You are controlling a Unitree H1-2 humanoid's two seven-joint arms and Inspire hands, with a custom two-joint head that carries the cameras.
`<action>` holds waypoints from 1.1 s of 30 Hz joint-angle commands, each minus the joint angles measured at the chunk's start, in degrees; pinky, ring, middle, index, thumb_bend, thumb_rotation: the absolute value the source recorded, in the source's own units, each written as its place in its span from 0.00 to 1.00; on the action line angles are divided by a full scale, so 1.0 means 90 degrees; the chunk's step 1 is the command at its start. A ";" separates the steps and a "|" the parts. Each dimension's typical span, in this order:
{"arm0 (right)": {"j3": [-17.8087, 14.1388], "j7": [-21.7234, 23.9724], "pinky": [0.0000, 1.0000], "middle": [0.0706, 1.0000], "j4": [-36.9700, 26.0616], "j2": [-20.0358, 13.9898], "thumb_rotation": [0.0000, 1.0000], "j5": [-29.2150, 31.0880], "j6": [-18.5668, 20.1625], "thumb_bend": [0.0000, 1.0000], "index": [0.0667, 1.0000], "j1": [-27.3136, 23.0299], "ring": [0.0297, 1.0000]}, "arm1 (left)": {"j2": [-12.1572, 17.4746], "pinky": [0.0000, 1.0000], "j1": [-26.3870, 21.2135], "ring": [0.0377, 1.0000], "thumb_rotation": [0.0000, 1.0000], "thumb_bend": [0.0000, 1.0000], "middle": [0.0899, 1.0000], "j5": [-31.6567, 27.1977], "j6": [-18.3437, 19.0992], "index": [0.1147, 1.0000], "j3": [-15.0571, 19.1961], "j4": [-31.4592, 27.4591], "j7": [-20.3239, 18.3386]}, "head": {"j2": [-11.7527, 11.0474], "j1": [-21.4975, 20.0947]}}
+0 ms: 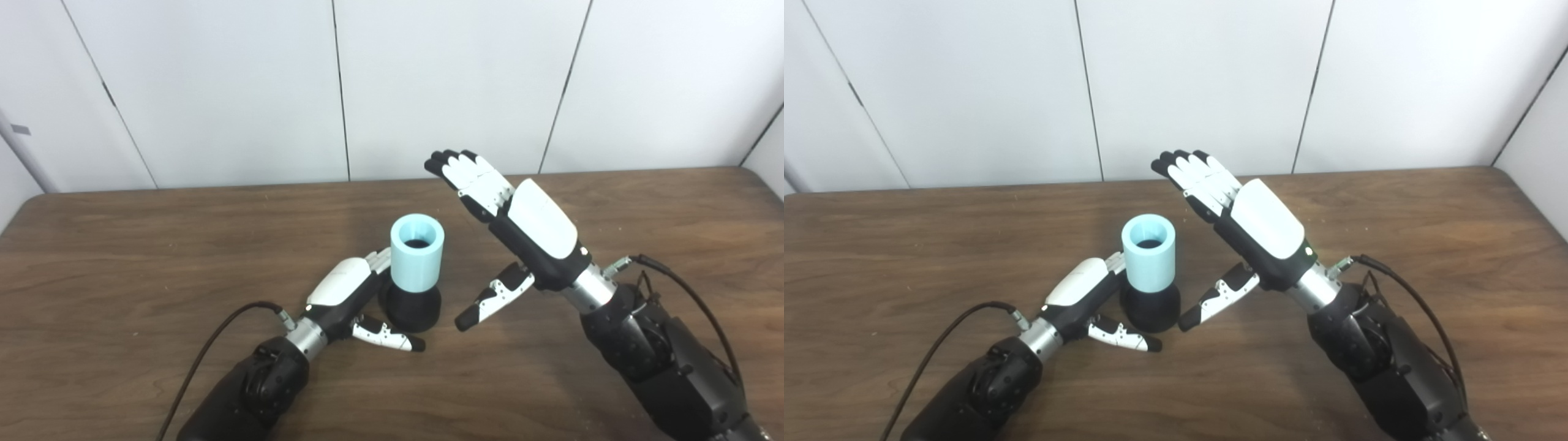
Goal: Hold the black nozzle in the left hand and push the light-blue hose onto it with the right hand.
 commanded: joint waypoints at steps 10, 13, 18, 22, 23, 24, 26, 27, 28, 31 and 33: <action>-0.0704 -0.0406 1.00 1.00 0.0093 0.0320 0.89 0.0438 -0.0165 0.87 1.00 0.0394 1.00 | -0.0158 1.00 0.0497 1.00 0.70 1.00 1.00 0.0138 -0.1153 1.00 0.0558 0.0692 0.1465 | -0.0014 0.0019; -0.0827 -0.0619 1.00 1.00 0.0198 0.0450 0.97 0.0378 -0.0164 0.85 1.00 0.0558 1.00 | -0.0169 1.00 0.0478 1.00 0.75 1.00 1.00 0.0124 -0.1162 1.00 0.0616 0.0546 0.1790 | -0.0020 0.0019; -0.0908 -0.0902 1.00 1.00 0.0371 0.0580 1.00 0.0409 -0.0168 0.85 1.00 0.0717 1.00 | -0.0143 1.00 0.0489 1.00 0.78 1.00 1.00 0.0204 -0.1161 1.00 0.0766 0.0379 0.2041 | -0.0028 0.0021; -0.1021 -0.0831 1.00 1.00 0.0491 0.0863 1.00 0.1079 -0.0162 0.86 1.00 0.0989 1.00 | -0.0083 1.00 0.0518 1.00 0.79 1.00 1.00 0.0028 -0.1162 1.00 0.0992 0.0070 0.2016 | -0.0040 0.0034; -0.1071 -0.0763 1.00 1.00 0.0474 0.0945 1.00 0.1186 -0.0140 0.86 1.00 0.1066 1.00 | -0.0079 1.00 0.0531 1.00 0.80 1.00 1.00 -0.0044 -0.1163 1.00 0.1037 -0.0003 0.1988 | -0.0047 0.0042; -0.1112 -0.0705 1.00 1.00 0.0460 0.0999 1.00 0.1245 -0.0128 0.85 1.00 0.1111 1.00 | -0.0081 1.00 0.0541 1.00 0.80 1.00 1.00 -0.0092 -0.1163 1.00 0.1066 -0.0048 0.1964 | -0.0047 0.0042; -0.1184 -0.0598 1.00 1.00 0.0416 0.1139 1.00 0.1372 -0.0021 0.84 1.00 0.1222 1.00 | -0.0074 1.00 0.0580 1.00 0.81 1.00 1.00 -0.0263 -0.1161 1.00 0.1114 -0.0174 0.1919 | -0.0046 0.0056; -0.1210 -0.0540 1.00 1.00 0.0359 0.1229 1.00 0.1442 0.0088 0.79 1.00 0.1296 1.00 | -0.0073 1.00 0.0615 1.00 0.84 1.00 1.00 -0.0380 -0.1162 1.00 0.1131 -0.0261 0.1908 | -0.0041 0.0056; -0.1239 -0.0477 1.00 1.00 0.0312 0.1332 1.00 0.1520 0.0208 0.80 1.00 0.1383 1.00 | -0.0076 1.00 0.0673 1.00 0.83 1.00 1.00 -0.0520 -0.1163 1.00 0.1141 -0.0386 0.1890 | -0.0044 0.0052; -0.1289 -0.0290 1.00 1.00 0.0147 0.1547 1.00 0.1682 0.0529 0.84 1.00 0.1590 1.00 | -0.0033 1.00 0.0871 1.00 0.83 1.00 1.00 -0.0811 -0.1164 1.00 0.1128 -0.0781 0.1765 | -0.0053 0.0049; -0.1332 -0.0194 1.00 1.00 0.0103 0.1597 0.98 0.1699 0.0622 0.89 1.00 0.1646 1.00 | 0.0018 1.00 0.0941 1.00 0.83 1.00 1.00 -0.0875 -0.1165 1.00 0.1122 -0.0925 0.1668 | -0.0061 0.0062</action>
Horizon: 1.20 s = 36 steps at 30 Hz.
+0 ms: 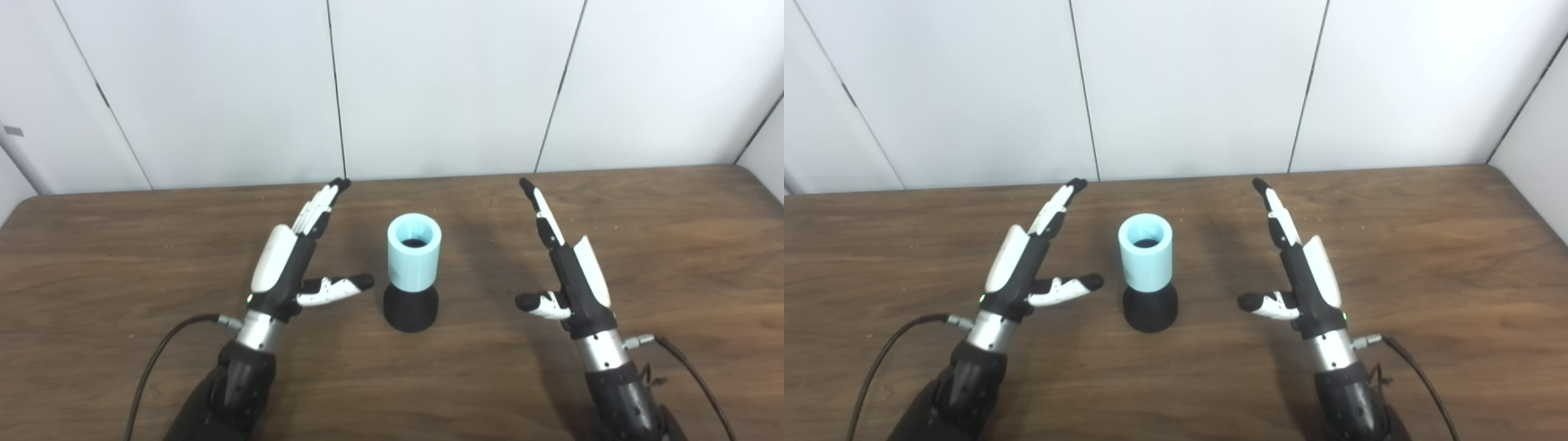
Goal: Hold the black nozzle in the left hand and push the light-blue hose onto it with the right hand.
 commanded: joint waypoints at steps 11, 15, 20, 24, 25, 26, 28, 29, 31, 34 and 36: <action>-0.0148 0.0406 1.00 1.00 -0.0127 -0.0033 0.87 0.0033 0.0020 0.97 1.00 0.0043 1.00 | -0.0098 1.00 0.0390 1.00 0.84 1.00 1.00 0.0306 -0.0032 1.00 0.0443 -0.0342 -0.0096 | 0.0008 0.0121; -0.0236 0.0739 1.00 1.00 -0.0290 0.0043 0.87 0.0683 0.0384 0.97 1.00 0.0047 1.00 | -0.0553 1.00 0.0605 1.00 0.89 1.00 1.00 0.0626 0.0404 1.00 0.0757 -0.0706 0.0149 | 0.0014 0.0154; -0.0355 0.1186 1.00 1.00 -0.0780 0.0337 0.94 0.1953 0.1362 0.94 1.00 0.0148 1.00 | -0.1386 1.00 0.1037 1.00 1.00 1.00 0.99 0.0191 0.1665 1.00 0.1091 -0.1553 -0.0068 | -0.0011 0.0218; -0.0406 0.1287 1.00 1.00 -0.0564 0.0345 0.98 0.1948 0.1383 0.90 1.00 0.0101 1.00 | -0.1752 1.00 0.1293 1.00 1.00 1.00 1.00 -0.0481 0.2642 1.00 0.1242 -0.2219 -0.0588 | -0.0032 0.0281; -0.0435 0.1318 1.00 1.00 -0.0522 0.0363 0.99 0.2016 0.1387 0.89 1.00 0.0088 1.00 | -0.1832 1.00 0.1341 1.00 1.00 1.00 1.00 -0.0588 0.2788 1.00 0.1280 -0.2298 -0.0646 | -0.0033 0.0290; -0.0456 0.1342 1.00 1.00 -0.0497 0.0376 1.00 0.2065 0.1389 0.88 1.00 0.0079 1.00 | -0.1882 1.00 0.1370 1.00 1.00 1.00 1.00 -0.0655 0.2884 1.00 0.1304 -0.2348 -0.0686 | -0.0033 0.0290; -0.0505 0.1468 1.00 1.00 -0.0465 0.0409 1.00 0.2345 0.1486 0.89 1.00 0.0056 1.00 | -0.1975 1.00 0.1412 1.00 1.00 1.00 1.00 -0.0831 0.3065 1.00 0.1343 -0.2425 -0.0765 | -0.0042 0.0283; -0.0527 0.1527 1.00 1.00 -0.0464 0.0425 1.00 0.2475 0.1551 0.89 1.00 0.0050 1.00 | -0.2005 1.00 0.1418 1.00 1.00 1.00 1.00 -0.0910 0.3138 1.00 0.1356 -0.2454 -0.0796 | -0.0044 0.0286; -0.0560 0.1608 1.00 1.00 -0.0471 0.0445 1.00 0.2649 0.1662 0.89 1.00 0.0046 1.00 | -0.2044 1.00 0.1417 1.00 1.00 1.00 1.00 -0.1041 0.3254 1.00 0.1372 -0.2488 -0.0833 | -0.0044 0.0291; -0.0598 0.1665 1.00 1.00 -0.0489 0.0471 1.00 0.2822 0.1850 0.89 1.00 0.0053 1.00 | -0.2104 1.00 0.1383 1.00 1.00 1.00 1.00 -0.1409 0.3494 1.00 0.1449 -0.2485 -0.0934 | -0.0035 0.0305; -0.0613 0.1677 1.00 1.00 -0.0500 0.0485 1.00 0.2837 0.1921 0.89 1.00 0.0058 1.00 | -0.2141 1.00 0.1360 1.00 1.00 1.00 1.00 -0.1655 0.3660 1.00 0.1507 -0.2500 -0.1034 | -0.0021 0.0304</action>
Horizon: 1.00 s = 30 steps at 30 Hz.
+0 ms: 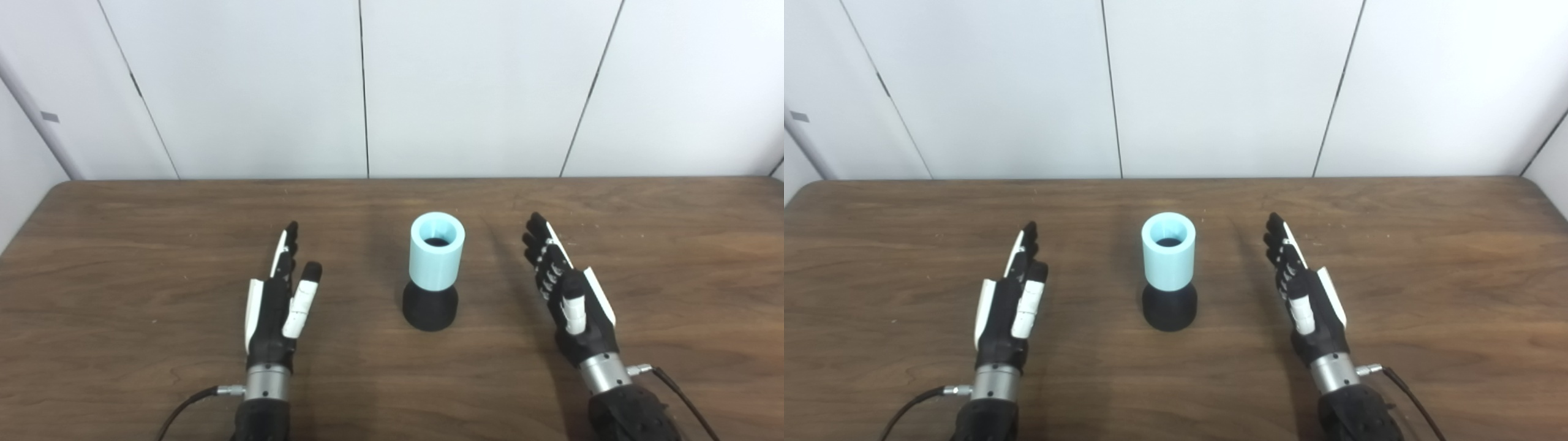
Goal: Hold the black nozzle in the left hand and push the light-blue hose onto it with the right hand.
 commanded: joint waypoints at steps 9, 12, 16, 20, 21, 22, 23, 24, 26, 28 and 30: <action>-0.0111 -0.0201 1.00 1.00 -0.0226 0.0162 1.00 -0.0347 -0.0079 0.82 1.00 -0.0139 1.00 | 0.0348 1.00 -0.0323 1.00 1.00 1.00 1.00 -0.0417 0.0424 1.00 -0.0008 -0.0322 -0.0564 | 0.0021 -0.0077; -0.0144 -0.0295 1.00 1.00 -0.0216 0.0233 1.00 -0.0447 -0.0076 0.79 1.00 -0.0153 1.00 | 0.0474 1.00 -0.0367 1.00 1.00 1.00 1.00 -0.0474 0.0354 1.00 0.0011 -0.0242 -0.0619 | 0.0019 -0.0094; -0.0193 -0.0320 1.00 1.00 -0.0182 0.0302 1.00 -0.0419 -0.0052 0.78 1.00 -0.0170 1.00 | 0.0558 1.00 -0.0439 1.00 1.00 1.00 1.00 -0.0595 0.0291 1.00 0.0071 -0.0125 -0.0650 | 0.0019 -0.0125; -0.0224 -0.0273 1.00 1.00 -0.0237 0.0353 0.99 -0.0317 0.0031 0.78 1.00 -0.0161 1.00 | 0.0568 1.00 -0.0462 1.00 1.00 1.00 1.00 -0.0591 0.0186 1.00 0.0065 -0.0025 -0.0653 | 0.0019 -0.0125; -0.0228 -0.0261 1.00 1.00 -0.0244 0.0358 0.99 -0.0295 0.0043 0.78 1.00 -0.0158 1.00 | 0.0569 1.00 -0.0467 1.00 1.00 1.00 1.00 -0.0579 0.0159 1.00 0.0059 -0.0005 -0.0651 | 0.0019 -0.0125; -0.0232 -0.0253 1.00 1.00 -0.0244 0.0362 0.99 -0.0272 0.0054 0.78 1.00 -0.0157 1.00 | 0.0570 1.00 -0.0469 1.00 1.00 1.00 1.00 -0.0564 0.0130 1.00 0.0053 0.0015 -0.0648 | 0.0022 -0.0122; -0.0239 -0.0246 1.00 1.00 -0.0247 0.0364 0.99 -0.0244 0.0072 0.79 1.00 -0.0157 1.00 | 0.0572 1.00 -0.0470 1.00 1.00 1.00 1.00 -0.0544 0.0100 1.00 0.0044 0.0033 -0.0644 | 0.0024 -0.0121; -0.0246 -0.0237 1.00 1.00 -0.0259 0.0367 0.99 -0.0207 0.0102 0.79 1.00 -0.0156 1.00 | 0.0575 1.00 -0.0470 1.00 1.00 1.00 1.00 -0.0522 0.0072 1.00 0.0033 0.0046 -0.0641 | 0.0024 -0.0121; -0.0262 -0.0215 1.00 1.00 -0.0300 0.0380 0.98 -0.0095 0.0190 0.81 1.00 -0.0154 1.00 | 0.0586 1.00 -0.0468 1.00 1.00 1.00 1.00 -0.0472 0.0017 1.00 0.0012 0.0066 -0.0632 | 0.0024 -0.0121; -0.0275 -0.0206 1.00 1.00 -0.0333 0.0398 0.97 0.0000 0.0268 0.83 1.00 -0.0153 1.00 | 0.0597 1.00 -0.0464 1.00 1.00 1.00 1.00 -0.0413 -0.0027 1.00 -0.0006 0.0086 -0.0615 | 0.0024 -0.0121; -0.0288 -0.0202 1.00 1.00 -0.0351 0.0417 0.96 0.0078 0.0326 0.84 1.00 -0.0149 1.00 | 0.0607 1.00 -0.0461 1.00 1.00 1.00 1.00 -0.0357 -0.0066 1.00 -0.0021 0.0106 -0.0600 | 0.0024 -0.0130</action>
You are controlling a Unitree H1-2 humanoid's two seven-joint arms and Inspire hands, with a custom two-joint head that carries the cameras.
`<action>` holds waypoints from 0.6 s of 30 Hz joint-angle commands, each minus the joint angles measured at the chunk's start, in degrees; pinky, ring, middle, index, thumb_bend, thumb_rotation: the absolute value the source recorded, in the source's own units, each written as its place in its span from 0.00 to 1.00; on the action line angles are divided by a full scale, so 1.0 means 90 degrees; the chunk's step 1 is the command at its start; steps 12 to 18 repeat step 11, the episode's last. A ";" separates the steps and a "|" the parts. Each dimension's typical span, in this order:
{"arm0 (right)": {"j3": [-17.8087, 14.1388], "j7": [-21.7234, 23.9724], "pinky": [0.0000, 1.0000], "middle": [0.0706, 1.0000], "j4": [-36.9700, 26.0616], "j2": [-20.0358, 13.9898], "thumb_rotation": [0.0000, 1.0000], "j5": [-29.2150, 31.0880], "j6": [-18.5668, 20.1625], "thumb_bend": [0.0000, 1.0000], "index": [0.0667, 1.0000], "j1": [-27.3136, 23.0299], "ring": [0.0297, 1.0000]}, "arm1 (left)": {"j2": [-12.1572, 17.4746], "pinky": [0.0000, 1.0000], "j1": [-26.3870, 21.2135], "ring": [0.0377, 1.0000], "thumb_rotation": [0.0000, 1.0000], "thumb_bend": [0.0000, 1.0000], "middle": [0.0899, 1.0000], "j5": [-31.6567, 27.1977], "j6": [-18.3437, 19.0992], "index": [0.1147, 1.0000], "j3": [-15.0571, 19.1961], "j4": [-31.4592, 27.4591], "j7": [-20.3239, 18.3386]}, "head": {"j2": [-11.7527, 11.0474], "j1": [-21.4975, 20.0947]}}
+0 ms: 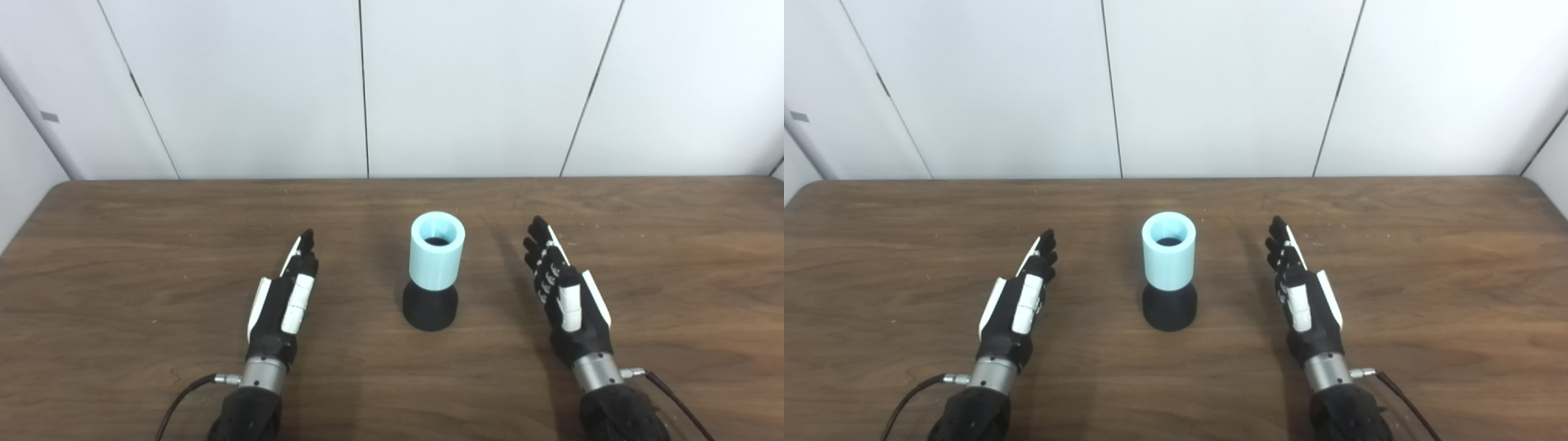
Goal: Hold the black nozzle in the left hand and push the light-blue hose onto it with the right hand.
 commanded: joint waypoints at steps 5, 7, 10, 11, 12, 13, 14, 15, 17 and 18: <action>-0.0045 0.0062 1.00 1.00 -0.0267 0.0079 0.94 0.0236 0.0015 0.85 1.00 -0.0142 1.00 | 0.0039 1.00 -0.0224 1.00 1.00 1.00 1.00 0.0159 -0.0356 1.00 -0.0042 -0.0039 0.0065 | -0.0001 0.0015; -0.0049 0.0083 1.00 1.00 -0.0283 0.0072 0.94 0.0285 0.0030 0.85 1.00 -0.0139 1.00 | 0.0038 1.00 -0.0224 1.00 1.00 1.00 1.00 0.0190 -0.0366 1.00 -0.0051 -0.0040 0.0076 | 0.0000 0.0018; -0.0059 0.0127 1.00 1.00 -0.0314 0.0052 0.93 0.0344 0.0021 0.84 1.00 -0.0136 1.00 | 0.0029 1.00 -0.0225 1.00 1.00 1.00 1.00 0.0219 -0.0383 1.00 -0.0036 -0.0026 0.0083 | 0.0005 0.0022; -0.0060 0.0142 1.00 1.00 -0.0312 0.0045 0.93 0.0355 0.0006 0.84 1.00 -0.0135 1.00 | 0.0023 1.00 -0.0227 1.00 1.00 1.00 1.00 0.0211 -0.0382 1.00 -0.0026 -0.0018 0.0083 | 0.0006 0.0026; -0.0060 0.0142 1.00 1.00 -0.0312 0.0045 0.93 0.0355 0.0006 0.84 1.00 -0.0135 1.00 | 0.0023 1.00 -0.0227 1.00 1.00 1.00 1.00 0.0211 -0.0382 1.00 -0.0026 -0.0018 0.0083 | 0.0006 0.0026; -0.0060 0.0142 1.00 1.00 -0.0312 0.0045 0.93 0.0355 0.0006 0.84 1.00 -0.0135 1.00 | 0.0023 1.00 -0.0227 1.00 1.00 1.00 1.00 0.0211 -0.0382 1.00 -0.0026 -0.0018 0.0083 | 0.0006 0.0026; -0.0060 0.0142 1.00 1.00 -0.0312 0.0045 0.93 0.0355 0.0006 0.84 1.00 -0.0135 1.00 | 0.0023 1.00 -0.0227 1.00 1.00 1.00 1.00 0.0211 -0.0382 1.00 -0.0026 -0.0018 0.0083 | 0.0006 0.0026; -0.0060 0.0142 1.00 1.00 -0.0312 0.0045 0.93 0.0355 0.0006 0.84 1.00 -0.0135 1.00 | 0.0023 1.00 -0.0227 1.00 1.00 1.00 1.00 0.0211 -0.0382 1.00 -0.0026 -0.0018 0.0083 | 0.0006 0.0026; -0.0060 0.0142 1.00 1.00 -0.0312 0.0045 0.93 0.0355 0.0006 0.84 1.00 -0.0135 1.00 | 0.0023 1.00 -0.0227 1.00 1.00 1.00 1.00 0.0211 -0.0382 1.00 -0.0026 -0.0018 0.0083 | 0.0006 0.0026; -0.0060 0.0142 1.00 1.00 -0.0312 0.0045 0.93 0.0355 0.0006 0.84 1.00 -0.0135 1.00 | 0.0023 1.00 -0.0227 1.00 1.00 1.00 1.00 0.0211 -0.0382 1.00 -0.0026 -0.0018 0.0083 | 0.0006 0.0026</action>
